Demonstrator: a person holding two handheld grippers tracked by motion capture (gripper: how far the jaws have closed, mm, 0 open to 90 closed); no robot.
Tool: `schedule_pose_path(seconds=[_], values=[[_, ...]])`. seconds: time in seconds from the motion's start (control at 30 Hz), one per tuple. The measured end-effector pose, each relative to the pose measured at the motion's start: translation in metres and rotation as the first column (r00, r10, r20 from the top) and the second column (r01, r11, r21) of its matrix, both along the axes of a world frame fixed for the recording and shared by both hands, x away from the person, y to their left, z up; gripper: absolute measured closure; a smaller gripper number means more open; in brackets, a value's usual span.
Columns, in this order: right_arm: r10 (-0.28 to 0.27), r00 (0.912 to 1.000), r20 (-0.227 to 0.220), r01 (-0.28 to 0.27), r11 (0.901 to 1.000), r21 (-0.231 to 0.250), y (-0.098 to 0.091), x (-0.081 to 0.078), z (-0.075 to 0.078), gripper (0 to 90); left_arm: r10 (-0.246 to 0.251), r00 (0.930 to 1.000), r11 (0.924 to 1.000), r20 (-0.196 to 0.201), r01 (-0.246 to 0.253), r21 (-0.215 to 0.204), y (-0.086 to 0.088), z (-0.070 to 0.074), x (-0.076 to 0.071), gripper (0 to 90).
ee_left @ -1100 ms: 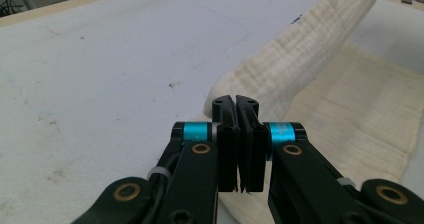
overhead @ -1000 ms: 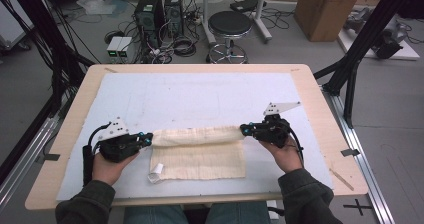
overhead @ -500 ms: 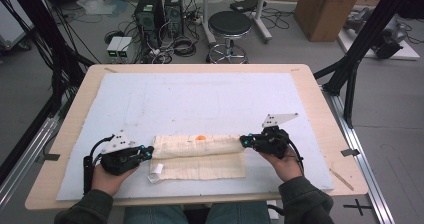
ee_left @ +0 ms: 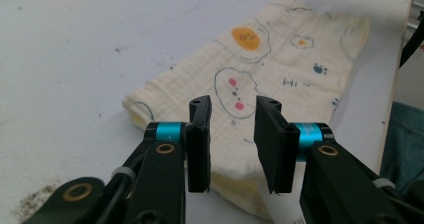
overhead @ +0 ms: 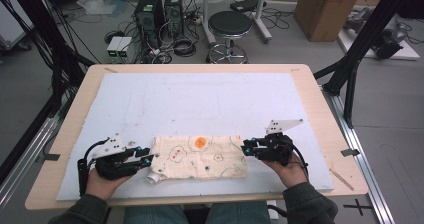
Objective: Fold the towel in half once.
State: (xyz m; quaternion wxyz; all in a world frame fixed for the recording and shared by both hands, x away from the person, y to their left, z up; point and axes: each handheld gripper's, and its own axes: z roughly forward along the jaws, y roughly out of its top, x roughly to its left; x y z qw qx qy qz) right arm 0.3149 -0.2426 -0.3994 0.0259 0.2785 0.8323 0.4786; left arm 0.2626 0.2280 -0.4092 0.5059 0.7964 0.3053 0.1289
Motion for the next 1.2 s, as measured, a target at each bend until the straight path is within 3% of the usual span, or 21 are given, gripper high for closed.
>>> schedule_pose_path(seconds=[0.17, 0.23, 0.43, 0.67, 0.87, 1.03, 1.2], values=[[0.026, 0.9996, -0.013, -0.027, 0.9996, -0.014, 0.007, 0.000, -0.006, 67.4, 0.000, 0.9997, 0.9997, -0.024, 0.000, 0.025, -0.010, -0.007, 0.010, 65.8], [0.049, 0.9986, -0.021, -0.050, 0.9981, -0.037, 0.012, 0.000, -0.013, 67.4, -0.023, 0.9986, 0.9988, -0.047, 0.025, 0.042, -0.015, -0.012, 0.011, 66.4], [0.099, 0.9940, -0.047, -0.102, 0.9914, -0.082, 0.022, -0.004, -0.027, 67.6, -0.102, 0.9907, 0.9893, -0.090, 0.110, 0.096, -0.019, -0.018, 0.005, 71.8], [0.134, 0.9893, -0.057, -0.140, 0.9837, -0.113, 0.027, -0.008, -0.032, 68.5, -0.124, 0.9837, 0.9824, -0.130, 0.141, 0.123, -0.016, -0.029, 0.000, 74.1], [0.149, 0.9873, -0.054, -0.156, 0.9771, -0.145, 0.028, -0.012, -0.036, 71.0, -0.135, 0.9819, 0.9760, -0.133, 0.155, 0.153, -0.018, -0.033, -0.003, 74.2], [0.168, 0.9844, -0.054, -0.175, 0.9675, -0.183, 0.029, -0.015, -0.040, 73.3, -0.134, 0.9835, 0.9752, -0.122, 0.153, 0.160, -0.019, -0.034, -0.006, 74.3], [0.163, 0.9861, -0.031, -0.166, 0.9714, -0.170, 0.025, -0.019, -0.043, 73.1, -0.131, 0.9851, 0.9771, -0.112, 0.147, 0.154, -0.018, -0.035, -0.007, 74.1]])
